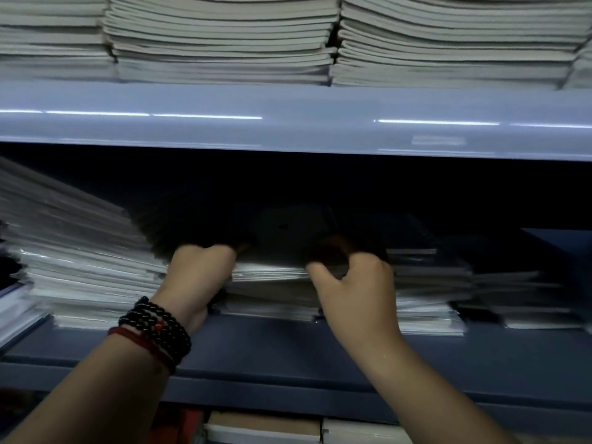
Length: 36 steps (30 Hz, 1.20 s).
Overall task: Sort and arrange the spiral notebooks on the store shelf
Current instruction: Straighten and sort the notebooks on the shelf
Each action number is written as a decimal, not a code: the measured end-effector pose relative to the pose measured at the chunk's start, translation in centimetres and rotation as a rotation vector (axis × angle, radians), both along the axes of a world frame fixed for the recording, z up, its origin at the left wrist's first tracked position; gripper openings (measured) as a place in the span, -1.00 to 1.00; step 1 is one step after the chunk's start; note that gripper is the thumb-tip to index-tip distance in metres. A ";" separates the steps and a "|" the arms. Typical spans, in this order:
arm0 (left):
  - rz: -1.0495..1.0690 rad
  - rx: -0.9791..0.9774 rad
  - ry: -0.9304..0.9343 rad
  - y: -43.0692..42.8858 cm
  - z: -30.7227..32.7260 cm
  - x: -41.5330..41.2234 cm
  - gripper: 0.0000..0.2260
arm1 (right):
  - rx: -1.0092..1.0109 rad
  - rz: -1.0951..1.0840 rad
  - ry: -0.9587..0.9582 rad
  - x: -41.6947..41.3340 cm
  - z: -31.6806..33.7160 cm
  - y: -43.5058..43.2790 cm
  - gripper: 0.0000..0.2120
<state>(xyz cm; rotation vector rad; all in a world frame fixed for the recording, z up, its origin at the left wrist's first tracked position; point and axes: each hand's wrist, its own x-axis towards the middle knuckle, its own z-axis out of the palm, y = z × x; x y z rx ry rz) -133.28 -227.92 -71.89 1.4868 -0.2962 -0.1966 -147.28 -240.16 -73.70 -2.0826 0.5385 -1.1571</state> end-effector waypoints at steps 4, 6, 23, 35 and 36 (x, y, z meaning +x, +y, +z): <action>-0.024 -0.038 -0.112 0.5 0.0 -0.6 -0.72 | 0.075 0.013 -0.023 -0.4 0.5 -0.2 -0.81; -0.039 -0.071 -0.125 0.9 0.0 -1.2 -0.54 | 0.105 0.001 -0.031 -0.4 0.6 -0.4 -0.68; -0.182 -0.476 0.164 -1.5 1.2 -5.0 -0.91 | 0.895 0.136 -0.283 -2.8 4.6 -1.8 -0.82; -0.169 -0.096 -0.137 -6.6 0.6 -7.8 -0.91 | 0.984 0.021 -0.528 -7.0 5.0 -9.1 -0.84; -0.137 0.053 -0.302 -6.7 0.3 -8.0 -0.92 | 0.981 0.010 -0.528 -6.9 4.9 -9.3 -0.81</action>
